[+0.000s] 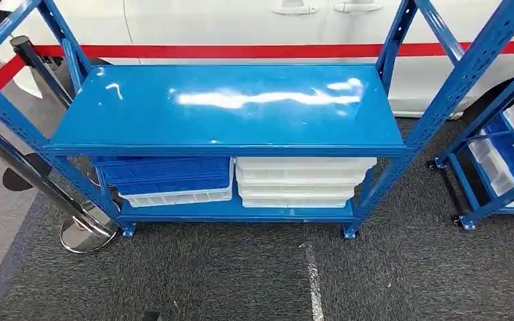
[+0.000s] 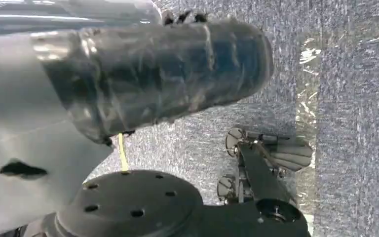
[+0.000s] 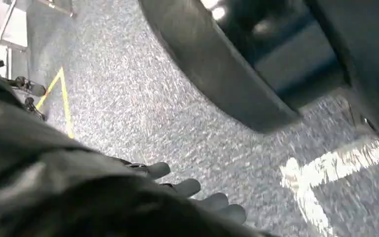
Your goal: Take the parts from the cabinet and place them on the table.
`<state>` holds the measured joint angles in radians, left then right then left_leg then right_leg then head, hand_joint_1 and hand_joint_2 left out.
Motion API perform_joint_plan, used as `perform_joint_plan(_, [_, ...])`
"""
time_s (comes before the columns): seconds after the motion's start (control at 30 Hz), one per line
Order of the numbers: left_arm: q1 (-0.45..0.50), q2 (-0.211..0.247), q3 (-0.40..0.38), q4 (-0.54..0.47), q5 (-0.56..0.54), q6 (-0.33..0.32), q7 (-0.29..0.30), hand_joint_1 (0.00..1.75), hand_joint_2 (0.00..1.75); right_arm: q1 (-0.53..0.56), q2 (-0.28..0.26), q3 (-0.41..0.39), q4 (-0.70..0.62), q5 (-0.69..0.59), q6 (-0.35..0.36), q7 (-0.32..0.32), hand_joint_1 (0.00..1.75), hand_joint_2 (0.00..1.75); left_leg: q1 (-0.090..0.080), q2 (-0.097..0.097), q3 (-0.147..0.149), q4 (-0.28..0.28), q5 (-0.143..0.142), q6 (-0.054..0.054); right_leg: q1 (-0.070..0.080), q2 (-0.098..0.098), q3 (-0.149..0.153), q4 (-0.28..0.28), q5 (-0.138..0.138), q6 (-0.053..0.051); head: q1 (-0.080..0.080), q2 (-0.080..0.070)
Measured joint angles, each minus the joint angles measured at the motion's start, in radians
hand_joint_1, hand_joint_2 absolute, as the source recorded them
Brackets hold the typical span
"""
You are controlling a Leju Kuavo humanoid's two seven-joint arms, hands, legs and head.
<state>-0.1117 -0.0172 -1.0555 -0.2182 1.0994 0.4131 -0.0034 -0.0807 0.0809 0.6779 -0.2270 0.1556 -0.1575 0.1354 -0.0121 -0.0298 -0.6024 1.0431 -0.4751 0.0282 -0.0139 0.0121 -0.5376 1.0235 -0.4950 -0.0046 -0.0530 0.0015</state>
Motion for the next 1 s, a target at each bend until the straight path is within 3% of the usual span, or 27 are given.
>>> perform_joint_plan(0.03, [0.001, 0.000, 0.000, 0.000, 0.000, 0.000, 0.000, 0.00, 0.00, 0.000, -0.001, 0.000, 0.000, 0.000, 0.002, -0.001, 0.00, 0.00, 0.000, 0.010, -0.007, 0.029, -0.019, -0.008, 0.000, -0.002, 0.006, -0.004, 0.001, -0.005, -0.004, 0.000])
perform_joint_plan(0.13, [0.001, 0.000, 0.000, 0.000, -0.001, -0.005, 0.002, 0.00, 0.00, -0.001, -0.001, 0.002, 0.000, 0.000, 0.005, -0.007, 0.00, 0.00, 0.011, 0.017, -0.108, 0.235, -0.114, -0.023, 0.000, -0.012, 0.009, -0.003, -0.001, -0.013, -0.010, 0.000])
perform_joint_plan(0.17, [0.001, 0.000, 0.000, 0.000, -0.001, -0.006, 0.002, 0.00, 0.00, 0.000, -0.001, 0.003, 0.000, 0.000, 0.005, -0.007, 0.00, 0.00, 0.014, 0.019, -0.140, 0.291, -0.125, -0.027, 0.000, -0.014, 0.009, -0.001, -0.003, -0.014, -0.010, 0.000])
perform_joint_plan(0.2, [0.001, 0.000, 0.000, 0.000, -0.002, -0.008, 0.002, 0.00, 0.00, -0.001, -0.001, 0.004, 0.000, 0.000, 0.005, -0.008, 0.00, 0.00, 0.015, 0.021, -0.143, 0.291, -0.110, -0.027, 0.000, -0.015, 0.010, 0.000, -0.005, -0.015, -0.009, 0.000])
perform_joint_plan(0.23, [0.001, 0.000, 0.000, 0.000, -0.002, -0.009, 0.003, 0.00, 0.00, -0.001, -0.001, 0.005, 0.000, 0.000, 0.006, -0.010, 0.00, 0.00, 0.016, 0.022, -0.131, 0.263, -0.085, -0.028, 0.000, -0.014, 0.011, 0.001, -0.006, -0.015, -0.009, 0.000])
perform_joint_plan(0.27, [0.000, 0.000, 0.000, 0.000, -0.003, -0.009, 0.003, 0.00, 0.00, -0.002, -0.001, 0.008, 0.000, -0.002, 0.007, -0.012, 0.00, 0.00, 0.016, 0.023, -0.082, 0.163, -0.024, -0.026, 0.000, -0.013, 0.014, 0.004, -0.009, -0.013, -0.010, 0.000])
perform_joint_plan(0.3, [0.000, 0.001, 0.000, 0.000, -0.003, -0.010, 0.003, 0.00, 0.00, -0.002, -0.001, 0.011, 0.000, -0.003, 0.008, -0.016, 0.00, 0.00, 0.016, 0.023, -0.034, 0.070, 0.021, -0.022, 0.000, -0.012, 0.017, 0.006, -0.012, -0.012, -0.010, 0.000])
perform_joint_plan(0.33, [-0.002, 0.003, 0.000, 0.000, -0.004, -0.011, 0.003, 0.00, 0.00, -0.002, -0.001, 0.012, 0.000, -0.003, 0.008, -0.016, 0.00, 0.00, 0.015, 0.023, -0.003, 0.004, 0.020, -0.017, -0.001, -0.012, 0.021, 0.007, -0.015, -0.008, -0.010, 0.000])
perform_joint_plan(0.37, [-0.004, 0.003, 0.000, 0.000, -0.004, -0.011, 0.005, 0.00, 0.00, -0.003, -0.001, 0.013, 0.000, -0.003, 0.008, -0.018, 0.00, 0.00, 0.012, 0.022, 0.008, 0.000, 0.010, -0.015, 0.004, -0.013, 0.017, 0.005, -0.016, -0.004, -0.008, 0.000])
perform_joint_plan(0.47, [-0.005, 0.003, 0.000, 0.000, -0.011, -0.011, 0.008, 0.00, 0.00, -0.005, 0.000, 0.017, 0.000, -0.006, 0.008, -0.023, 0.00, 0.00, 0.005, 0.018, 0.001, -0.003, 0.019, -0.005, 0.002, -0.014, 0.015, 0.000, -0.011, 0.012, -0.009, 0.000])
perform_joint_plan(0.53, [-0.005, 0.003, 0.000, 0.000, -0.011, -0.013, 0.010, 0.00, 0.00, -0.005, -0.001, 0.018, 0.000, -0.010, 0.008, -0.024, 0.00, 0.00, 0.015, 0.021, 0.003, -0.023, 0.033, 0.012, 0.005, -0.012, 0.015, 0.008, -0.021, 0.023, -0.007, 0.000])
perform_joint_plan(0.57, [-0.005, 0.003, 0.000, 0.000, -0.011, -0.013, 0.012, 0.00, 0.00, -0.005, -0.001, 0.018, 0.000, -0.012, 0.008, -0.025, 0.00, 0.00, 0.014, 0.022, 0.003, -0.027, 0.036, 0.017, 0.003, -0.013, 0.008, 0.029, -0.046, 0.026, -0.007, 0.000])
perform_joint_plan(0.6, [-0.006, 0.005, 0.000, 0.000, -0.012, -0.013, 0.014, 0.00, 0.00, -0.005, 0.000, 0.018, 0.000, -0.013, 0.008, -0.026, 0.00, 0.00, 0.014, 0.022, -0.001, -0.027, 0.040, 0.023, 0.004, -0.013, -0.015, 0.086, -0.092, 0.028, -0.006, 0.000])
perform_joint_plan(0.67, [-0.007, 0.006, 0.000, 0.000, -0.012, -0.013, 0.017, 0.00, 0.00, -0.005, 0.000, 0.021, 0.000, -0.013, 0.007, -0.026, 0.00, 0.00, 0.009, 0.024, -0.014, -0.024, 0.048, 0.030, 0.003, -0.013, -0.083, 0.256, -0.183, 0.033, -0.006, 0.000])
perform_joint_plan(0.7, [-0.007, 0.006, 0.000, 0.000, -0.011, -0.016, 0.017, 0.00, 0.00, -0.005, -0.001, 0.023, 0.000, -0.013, 0.007, -0.026, 0.00, 0.00, 0.008, 0.025, -0.022, -0.021, 0.053, 0.030, 0.003, -0.013, -0.096, 0.296, -0.192, 0.033, -0.007, 0.000])
perform_joint_plan(0.73, [-0.007, 0.007, 0.000, 0.000, -0.011, -0.017, 0.017, 0.00, 0.00, -0.005, 0.000, 0.024, 0.000, -0.014, 0.006, -0.026, 0.00, 0.00, 0.007, 0.024, -0.029, -0.018, 0.057, 0.030, 0.003, -0.013, -0.086, 0.289, -0.177, 0.033, -0.006, 0.000])
perform_joint_plan(0.77, [-0.007, 0.007, 0.000, 0.000, -0.011, -0.019, 0.017, 0.00, 0.00, -0.005, -0.001, 0.025, 0.000, -0.014, 0.006, -0.026, 0.00, 0.00, 0.007, 0.024, -0.037, -0.016, 0.061, 0.029, 0.003, -0.013, -0.056, 0.242, -0.146, 0.031, -0.007, 0.000])
perform_joint_plan(0.83, [-0.007, 0.007, 0.000, 0.000, -0.011, -0.022, 0.016, 0.00, 0.00, -0.008, -0.001, 0.025, 0.000, -0.015, 0.006, -0.026, 0.00, 0.00, 0.007, 0.022, -0.050, -0.012, 0.073, 0.024, 0.004, -0.012, 0.056, 0.051, -0.069, 0.021, -0.006, 0.000])
perform_joint_plan(0.87, [-0.007, 0.007, 0.000, 0.000, -0.011, -0.023, 0.016, 0.00, 0.00, -0.013, -0.001, 0.026, 0.000, -0.015, 0.005, -0.026, 0.00, 0.00, 0.006, 0.022, -0.053, -0.010, 0.079, 0.018, 0.006, -0.011, 0.087, -0.020, -0.075, 0.016, -0.007, 0.000])
perform_joint_plan(0.9, [-0.006, 0.007, 0.000, 0.000, -0.011, -0.023, 0.015, 0.00, 0.00, -0.013, 0.000, 0.026, 0.000, -0.015, 0.005, -0.026, 0.00, 0.00, 0.004, 0.022, -0.052, -0.014, 0.085, 0.011, 0.015, -0.010, 0.087, -0.009, -0.051, 0.015, -0.009, 0.000])
perform_joint_plan(1.0, [-0.008, 0.008, 0.000, 0.000, -0.011, -0.023, 0.012, 0.00, 0.00, -0.013, 0.000, 0.027, 0.000, -0.016, 0.005, -0.026, 0.00, 0.00, 0.008, 0.022, -0.052, -0.025, 0.111, -0.007, 0.020, -0.009, 0.065, -0.015, -0.038, 0.000, -0.013, 0.000])
